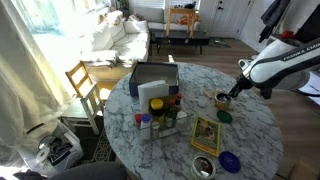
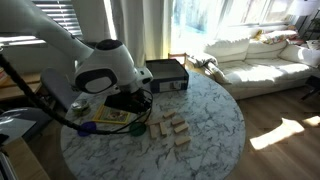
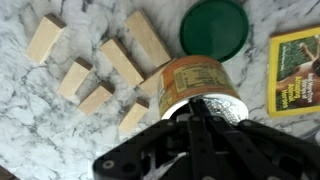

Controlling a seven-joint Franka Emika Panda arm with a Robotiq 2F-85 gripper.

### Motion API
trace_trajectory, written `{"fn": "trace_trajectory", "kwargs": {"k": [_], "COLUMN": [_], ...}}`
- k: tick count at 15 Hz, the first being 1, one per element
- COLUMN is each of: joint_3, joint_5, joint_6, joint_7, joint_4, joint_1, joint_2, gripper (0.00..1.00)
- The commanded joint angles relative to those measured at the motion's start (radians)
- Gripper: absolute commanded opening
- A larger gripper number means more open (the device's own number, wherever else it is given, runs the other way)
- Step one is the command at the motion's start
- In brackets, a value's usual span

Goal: Move the can to the left then put the lid on top

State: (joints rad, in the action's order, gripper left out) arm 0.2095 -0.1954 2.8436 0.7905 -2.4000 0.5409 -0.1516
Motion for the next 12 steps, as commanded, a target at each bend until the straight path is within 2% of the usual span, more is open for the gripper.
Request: {"fn": "trace_trajectory", "kwargs": {"k": [1, 3, 6, 7, 8, 12], "joint_3": [0.156, 0.155, 0.103, -0.054, -0.086, -0.235], "joint_5": [-0.158, -0.222, -0.244, -0.239, -0.221, -0.210], "joint_6": [-0.134, -0.217, -0.354, -0.394, -0.426, -0.484], "joint_7": [0.266, 0.407, 0.605, 0.654, 0.686, 0.813], "joint_4": [-0.024, -0.027, -0.048, -0.054, -0.060, -0.103], "joint_1": [0.167, 0.199, 0.225, 0.085, 0.071, -0.057], "joint_2": [0.075, 0.100, 0.134, 0.142, 0.146, 0.157], "gripper": [0.00, 0.00, 0.00, 0.00, 0.00, 0.00]}}
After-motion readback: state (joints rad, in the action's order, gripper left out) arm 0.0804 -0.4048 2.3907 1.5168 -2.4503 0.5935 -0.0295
